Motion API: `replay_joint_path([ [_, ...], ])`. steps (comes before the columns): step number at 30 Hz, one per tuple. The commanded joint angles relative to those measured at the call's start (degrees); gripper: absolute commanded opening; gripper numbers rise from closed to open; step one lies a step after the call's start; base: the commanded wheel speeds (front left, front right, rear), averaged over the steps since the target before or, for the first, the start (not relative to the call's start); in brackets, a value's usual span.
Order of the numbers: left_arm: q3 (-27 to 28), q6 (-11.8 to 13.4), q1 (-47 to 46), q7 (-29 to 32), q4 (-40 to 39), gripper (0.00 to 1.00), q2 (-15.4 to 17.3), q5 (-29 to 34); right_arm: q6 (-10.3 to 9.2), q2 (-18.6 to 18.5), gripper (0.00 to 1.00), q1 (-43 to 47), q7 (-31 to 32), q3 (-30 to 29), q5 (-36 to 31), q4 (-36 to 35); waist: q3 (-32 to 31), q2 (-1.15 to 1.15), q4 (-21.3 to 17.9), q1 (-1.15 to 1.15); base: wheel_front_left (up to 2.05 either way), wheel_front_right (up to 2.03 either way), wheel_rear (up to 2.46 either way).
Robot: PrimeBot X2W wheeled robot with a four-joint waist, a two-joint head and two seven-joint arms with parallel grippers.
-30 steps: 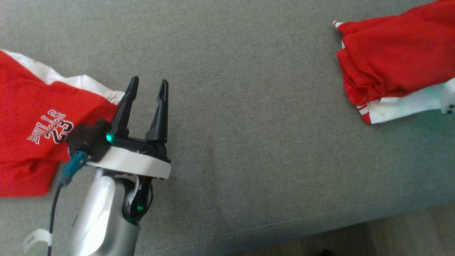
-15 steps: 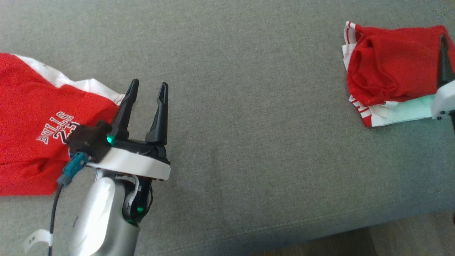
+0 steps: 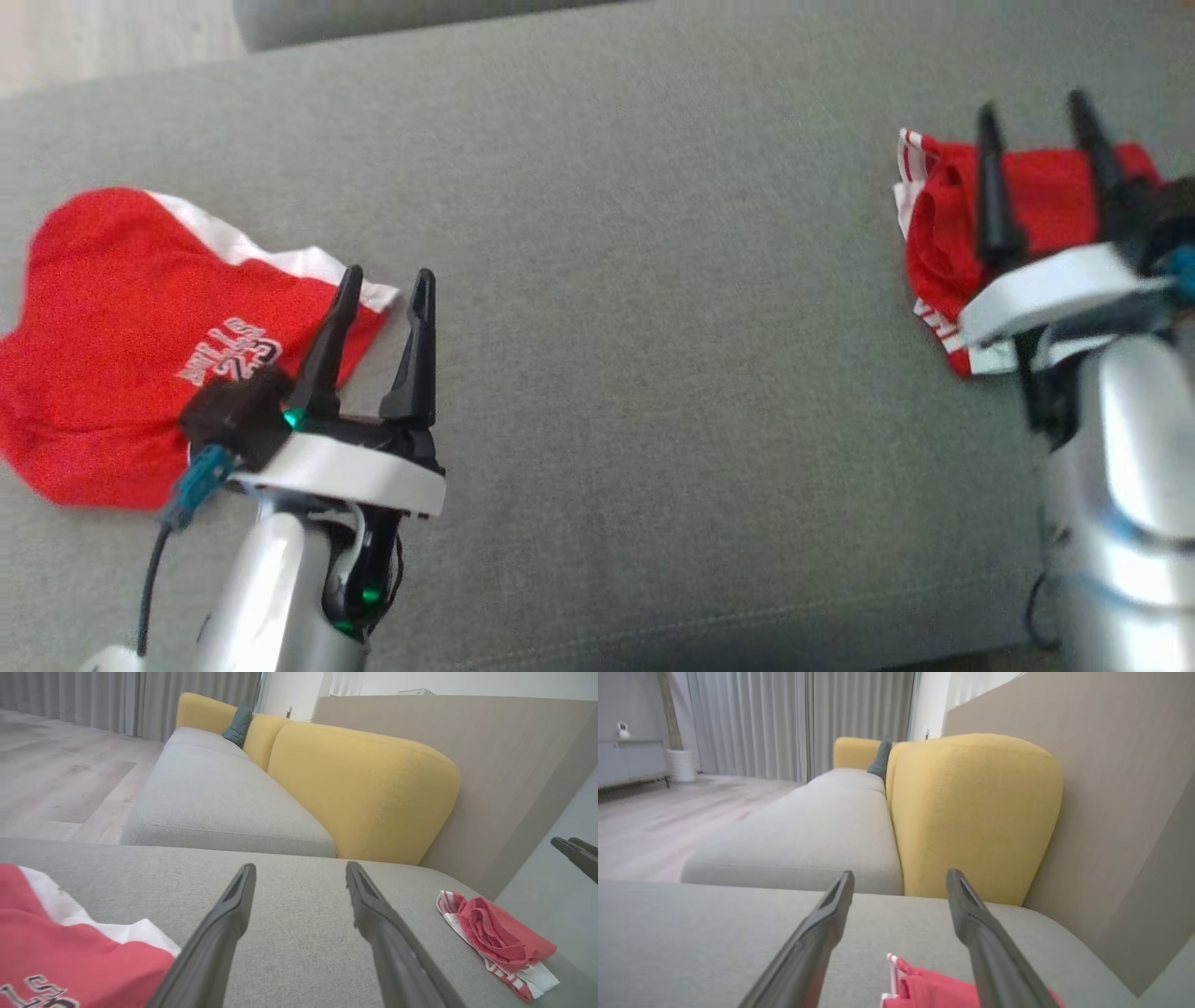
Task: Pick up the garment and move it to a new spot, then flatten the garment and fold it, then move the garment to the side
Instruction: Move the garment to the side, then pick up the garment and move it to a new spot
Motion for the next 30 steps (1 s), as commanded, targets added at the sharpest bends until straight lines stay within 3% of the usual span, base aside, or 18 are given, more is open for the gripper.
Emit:
replay_joint_path([
  [1,2.17,0.55,-0.55,-0.30,-2.30,1.00,0.43,-0.48,-0.05,1.49,1.00,1.06,-1.66,1.79,1.11,-2.69,-2.33,0.00,1.84,0.00,0.00,0.00,0.00],
  [13,1.93,2.27,5.40,-0.30,-2.71,1.00,0.43,-1.98,-0.05,3.53,1.00,13.06,-9.46,4.85,8.98,-2.83,-7.02,0.00,5.07,0.00,0.00,0.00,0.00],
  [20,1.82,2.95,8.63,-0.30,-2.73,1.00,0.43,-2.02,-0.05,3.54,1.00,18.74,-10.59,7.23,11.92,-2.96,-8.61,0.00,5.49,0.00,0.00,0.00,0.00],
  [30,2.30,3.43,9.28,-0.31,-3.78,1.00,0.43,-2.14,-0.05,3.55,1.00,20.14,-10.69,8.05,12.21,-4.79,-8.89,0.00,5.01,0.00,0.00,0.00,0.00],
])
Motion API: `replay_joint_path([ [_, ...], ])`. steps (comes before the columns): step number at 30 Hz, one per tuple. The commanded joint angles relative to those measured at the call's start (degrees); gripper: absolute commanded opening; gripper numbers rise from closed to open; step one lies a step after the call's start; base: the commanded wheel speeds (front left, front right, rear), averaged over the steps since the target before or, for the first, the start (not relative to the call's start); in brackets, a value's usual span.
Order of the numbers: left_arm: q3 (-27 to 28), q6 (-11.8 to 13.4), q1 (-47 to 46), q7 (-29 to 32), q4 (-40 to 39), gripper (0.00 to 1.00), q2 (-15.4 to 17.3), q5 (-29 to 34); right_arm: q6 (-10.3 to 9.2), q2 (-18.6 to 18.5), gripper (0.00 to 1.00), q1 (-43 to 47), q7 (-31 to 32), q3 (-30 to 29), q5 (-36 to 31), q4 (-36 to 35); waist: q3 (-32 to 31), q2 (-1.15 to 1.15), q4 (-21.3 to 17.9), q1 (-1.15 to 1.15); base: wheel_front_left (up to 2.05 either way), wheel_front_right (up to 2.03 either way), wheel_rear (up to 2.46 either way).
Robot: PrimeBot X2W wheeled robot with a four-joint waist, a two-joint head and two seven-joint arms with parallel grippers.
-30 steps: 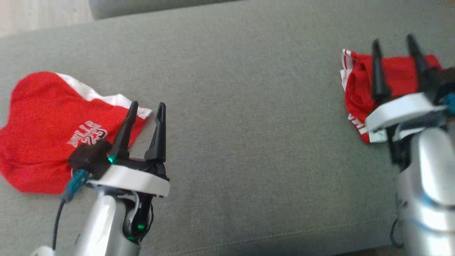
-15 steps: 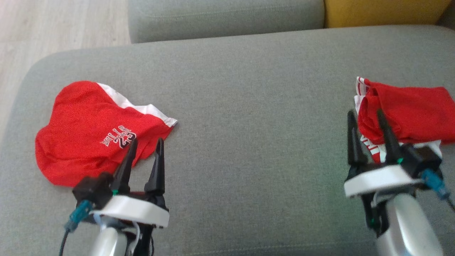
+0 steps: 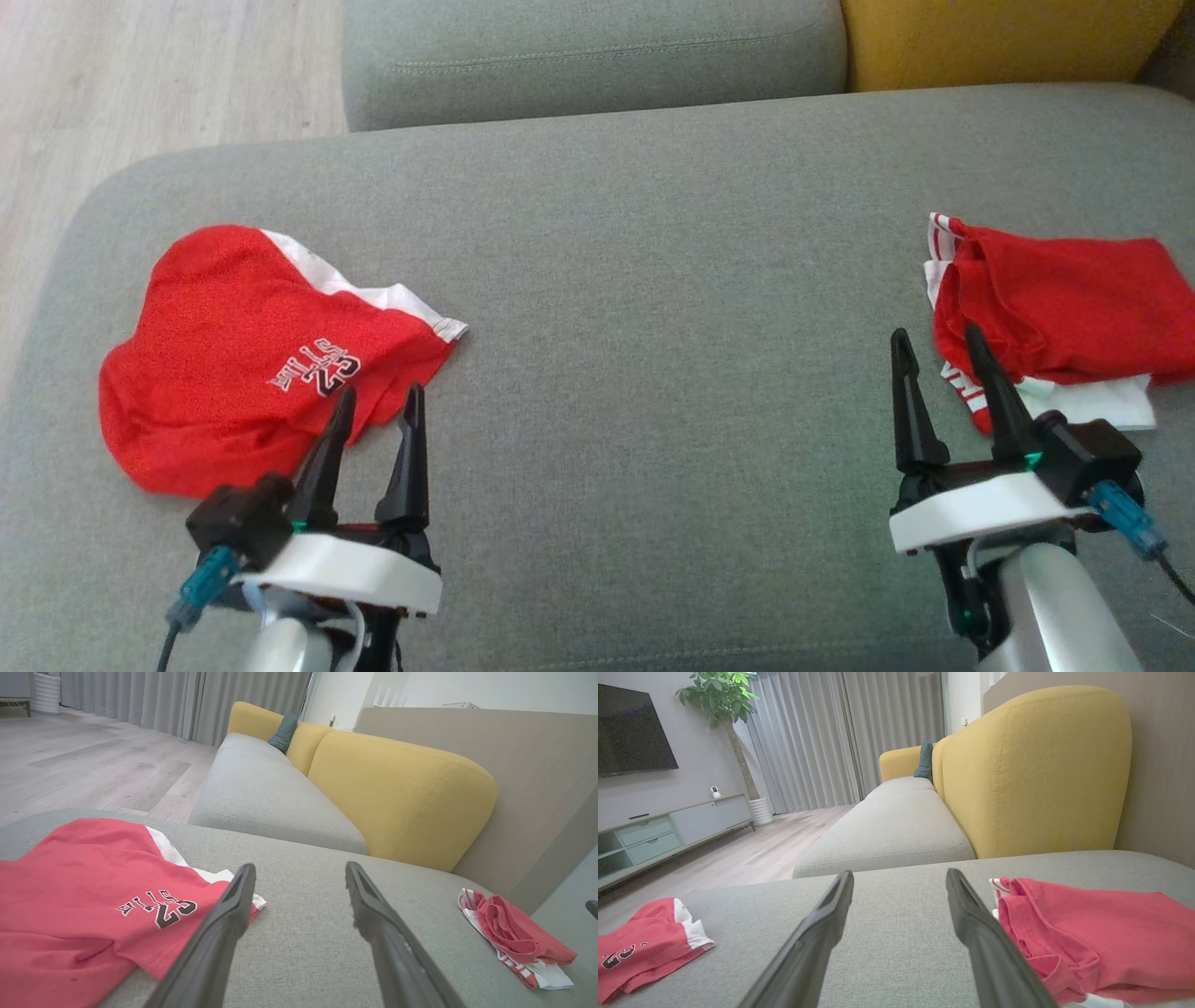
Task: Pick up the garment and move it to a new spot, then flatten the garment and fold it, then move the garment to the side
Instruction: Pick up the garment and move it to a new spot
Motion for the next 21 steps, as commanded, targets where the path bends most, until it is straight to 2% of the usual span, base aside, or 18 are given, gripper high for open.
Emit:
replay_joint_path([
  [1,2.21,0.18,-1.85,-0.31,-2.06,1.00,0.34,-0.10,-0.05,-0.05,1.00,-0.78,-0.61,1.38,0.46,-2.26,-0.02,0.00,0.01,0.00,0.00,0.00,0.00],
  [9,1.69,-0.04,-2.21,-0.31,-2.00,1.00,0.34,-0.17,-0.05,-0.05,1.00,-0.36,-0.62,1.80,0.59,-2.20,0.12,0.00,1.54,0.00,0.00,0.00,0.00],
  [21,4.64,0.42,-2.99,-0.31,-0.96,1.00,0.34,-0.11,-0.05,-0.05,1.00,-0.68,-0.62,6.71,1.66,-0.94,0.39,0.00,11.18,0.00,0.00,0.00,0.00],
])
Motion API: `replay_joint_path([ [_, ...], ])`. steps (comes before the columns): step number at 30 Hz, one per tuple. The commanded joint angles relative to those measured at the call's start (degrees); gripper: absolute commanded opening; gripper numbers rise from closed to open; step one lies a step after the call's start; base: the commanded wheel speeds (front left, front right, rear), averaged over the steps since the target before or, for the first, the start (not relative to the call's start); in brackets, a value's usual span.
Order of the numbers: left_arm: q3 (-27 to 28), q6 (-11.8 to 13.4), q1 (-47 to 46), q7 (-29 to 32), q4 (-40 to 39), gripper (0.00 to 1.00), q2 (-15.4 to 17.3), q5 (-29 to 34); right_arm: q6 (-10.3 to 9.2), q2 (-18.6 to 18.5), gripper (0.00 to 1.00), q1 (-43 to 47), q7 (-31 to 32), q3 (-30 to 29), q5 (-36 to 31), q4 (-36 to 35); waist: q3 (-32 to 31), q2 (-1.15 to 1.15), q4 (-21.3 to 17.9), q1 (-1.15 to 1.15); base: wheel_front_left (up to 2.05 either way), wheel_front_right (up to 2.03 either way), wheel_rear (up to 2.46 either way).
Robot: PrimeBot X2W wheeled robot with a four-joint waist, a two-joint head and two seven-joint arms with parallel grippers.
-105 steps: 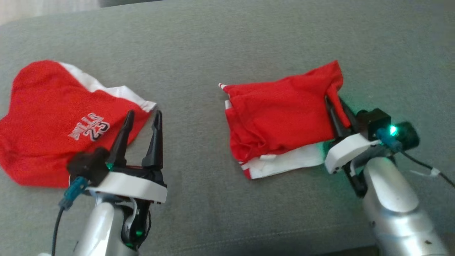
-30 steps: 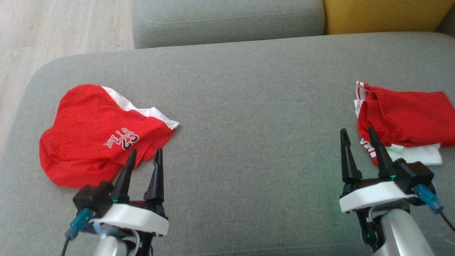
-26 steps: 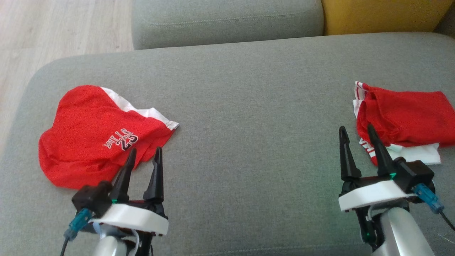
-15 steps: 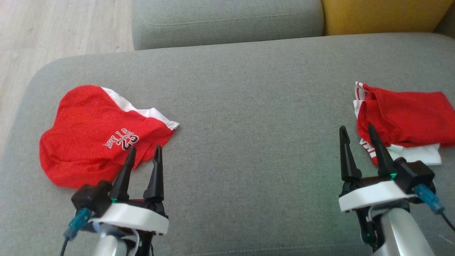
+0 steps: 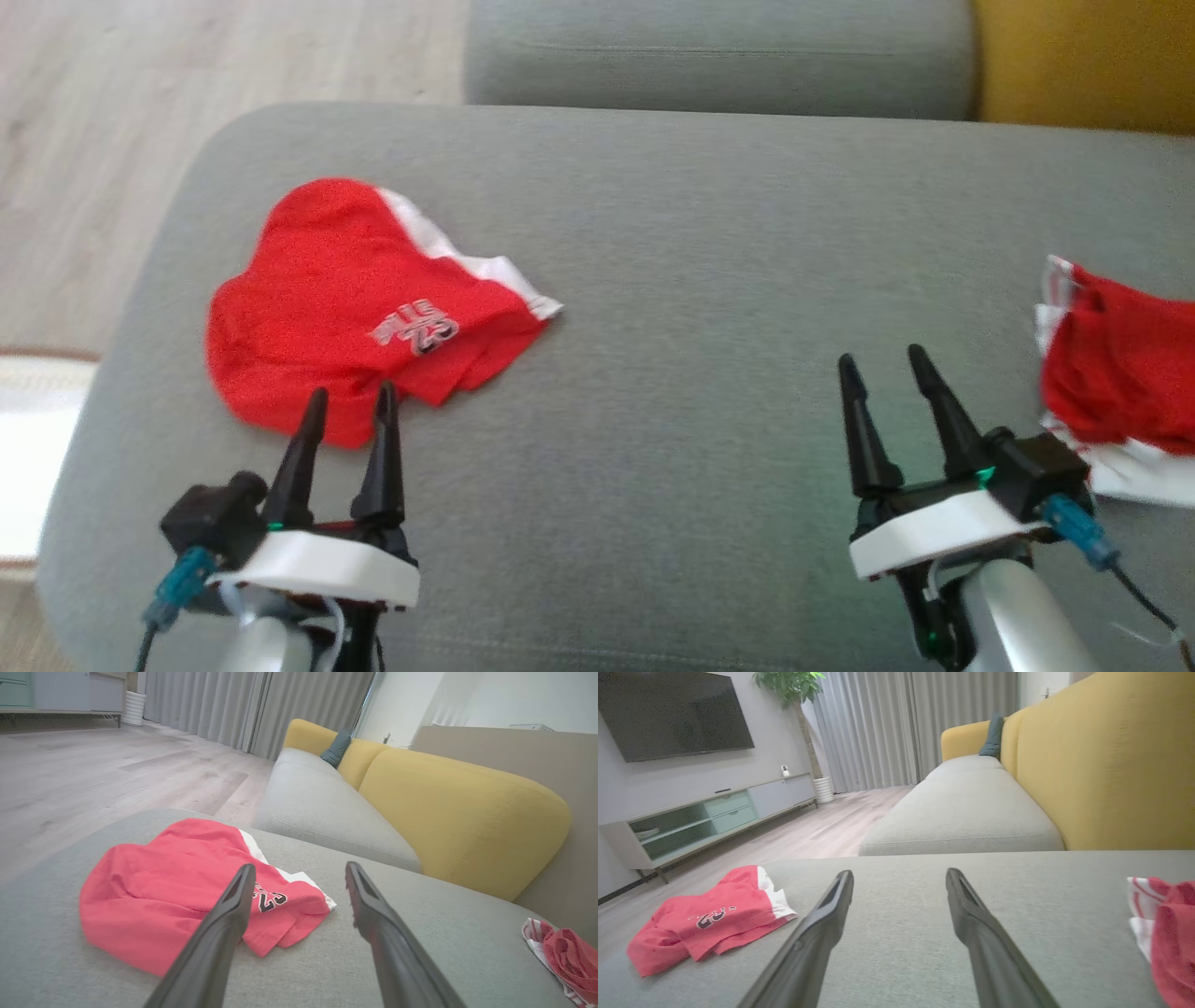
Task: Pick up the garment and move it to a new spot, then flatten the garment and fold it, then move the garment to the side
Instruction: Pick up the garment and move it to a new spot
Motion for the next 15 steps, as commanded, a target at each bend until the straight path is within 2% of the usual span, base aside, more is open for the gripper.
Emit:
replay_joint_path([
  [1,2.64,0.15,-2.83,-0.32,-1.80,1.00,0.31,0.05,-0.05,-0.10,1.00,-1.74,-0.61,1.97,0.28,-1.34,0.04,0.00,2.95,0.00,0.00,0.00,0.00],
  [15,4.86,0.09,-1.91,-0.32,-1.68,1.00,0.31,0.55,-0.05,-0.09,1.00,-1.70,-0.61,4.23,1.61,-0.11,-0.85,0.00,12.94,0.00,0.00,0.00,0.00],
])
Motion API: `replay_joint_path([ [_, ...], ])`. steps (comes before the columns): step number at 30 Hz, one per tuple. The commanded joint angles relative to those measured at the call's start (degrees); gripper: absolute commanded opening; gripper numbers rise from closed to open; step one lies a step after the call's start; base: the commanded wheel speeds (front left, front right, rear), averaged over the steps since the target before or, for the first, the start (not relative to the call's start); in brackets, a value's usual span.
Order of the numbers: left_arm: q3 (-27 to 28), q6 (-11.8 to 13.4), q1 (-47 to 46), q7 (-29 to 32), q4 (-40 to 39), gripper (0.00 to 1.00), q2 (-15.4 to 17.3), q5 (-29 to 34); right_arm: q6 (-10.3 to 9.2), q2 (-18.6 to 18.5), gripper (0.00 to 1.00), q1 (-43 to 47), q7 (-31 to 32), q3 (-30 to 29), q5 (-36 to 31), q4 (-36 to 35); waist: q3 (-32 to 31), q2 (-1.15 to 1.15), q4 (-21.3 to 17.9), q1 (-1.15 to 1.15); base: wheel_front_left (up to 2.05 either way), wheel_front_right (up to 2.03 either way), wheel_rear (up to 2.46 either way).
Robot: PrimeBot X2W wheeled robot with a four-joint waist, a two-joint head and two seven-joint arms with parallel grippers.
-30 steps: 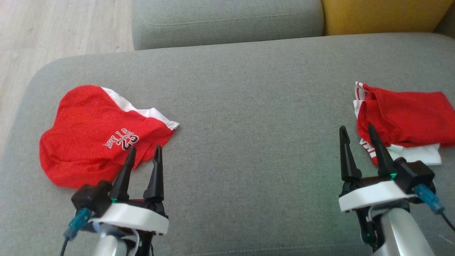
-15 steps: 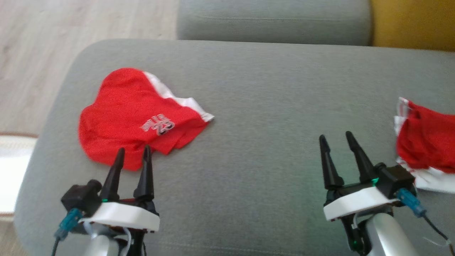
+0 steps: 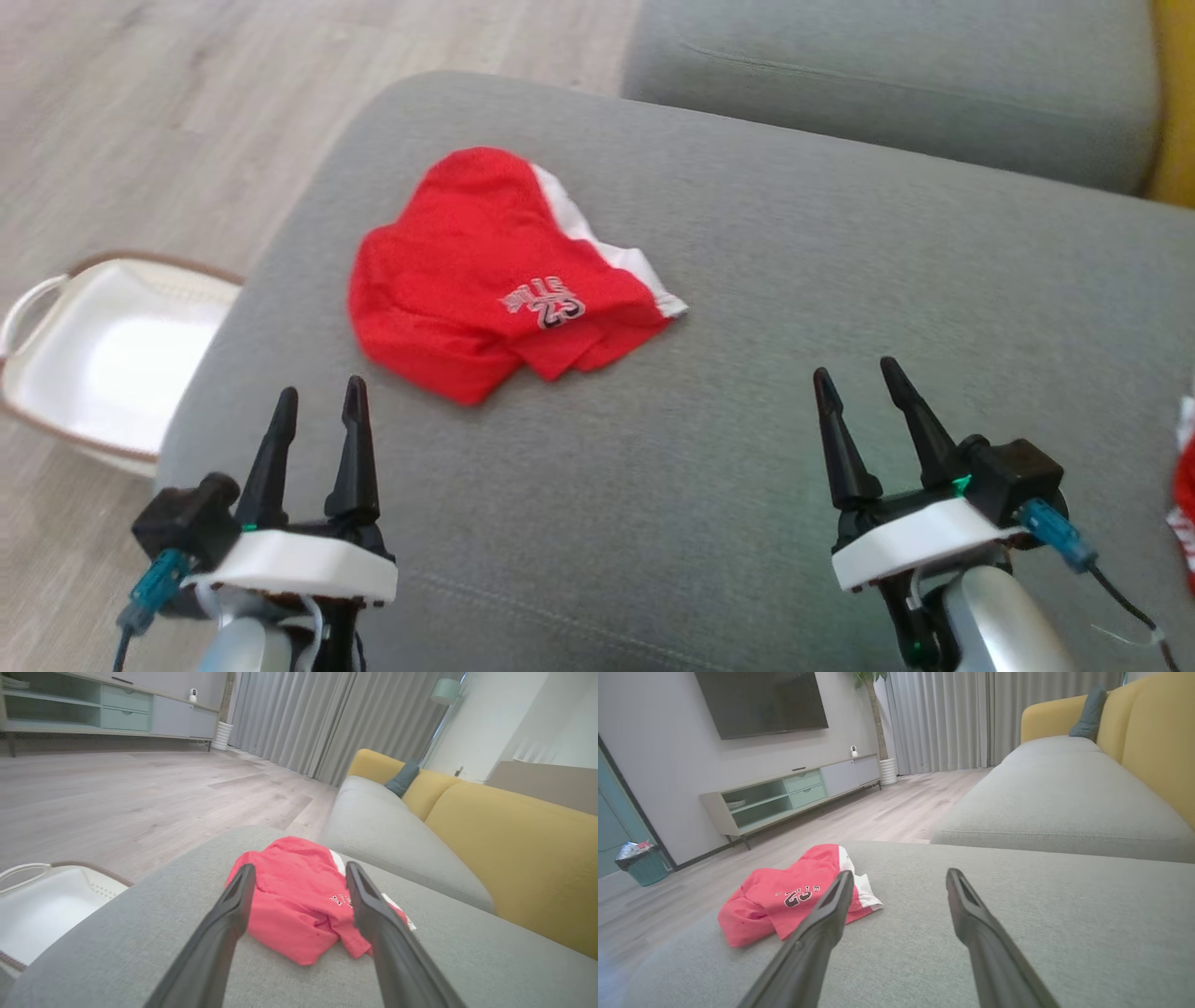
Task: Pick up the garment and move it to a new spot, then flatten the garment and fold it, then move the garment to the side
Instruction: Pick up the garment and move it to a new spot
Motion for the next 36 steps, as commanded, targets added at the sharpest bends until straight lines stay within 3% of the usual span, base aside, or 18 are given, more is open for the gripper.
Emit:
replay_joint_path([
  [1,2.07,0.20,-1.85,-0.31,-1.80,1.00,0.32,0.44,-0.05,-0.09,1.00,-1.43,-0.61,1.62,0.63,-1.56,-0.48,0.00,2.02,0.00,0.00,0.00,0.00],
  [10,1.85,0.48,-0.71,-0.31,-1.87,1.00,0.32,0.11,-0.05,-0.09,1.00,-1.09,-0.61,2.66,1.25,-0.81,-0.87,0.00,4.49,0.00,0.00,0.00,0.00],
  [18,4.53,0.11,-2.20,-0.31,-2.12,1.00,0.32,0.46,-0.05,-0.09,1.00,-1.67,-0.61,1.04,0.41,-0.95,1.22,0.00,2.31,0.00,0.00,0.00,0.00],
  [23,7.57,-1.64,-5.73,-0.31,0.08,1.00,0.64,1.81,-0.05,-0.09,1.00,-2.44,-0.61,-1.79,-1.32,-1.33,4.00,0.00,0.69,0.00,0.00,0.00,0.00],
  [28,6.49,-3.72,-13.57,0.06,7.46,1.00,4.54,2.83,-0.05,-0.09,1.00,-4.47,-0.54,-6.25,-4.56,-2.39,8.81,0.00,-1.00,0.00,0.00,0.00,0.00],
  [36,-1.61,-4.90,-25.34,6.37,17.88,1.00,11.22,0.82,-0.05,-0.09,1.00,-6.84,0.84,-10.23,-7.89,-5.29,14.67,0.00,-3.01,0.00,0.00,0.00,0.00],
])
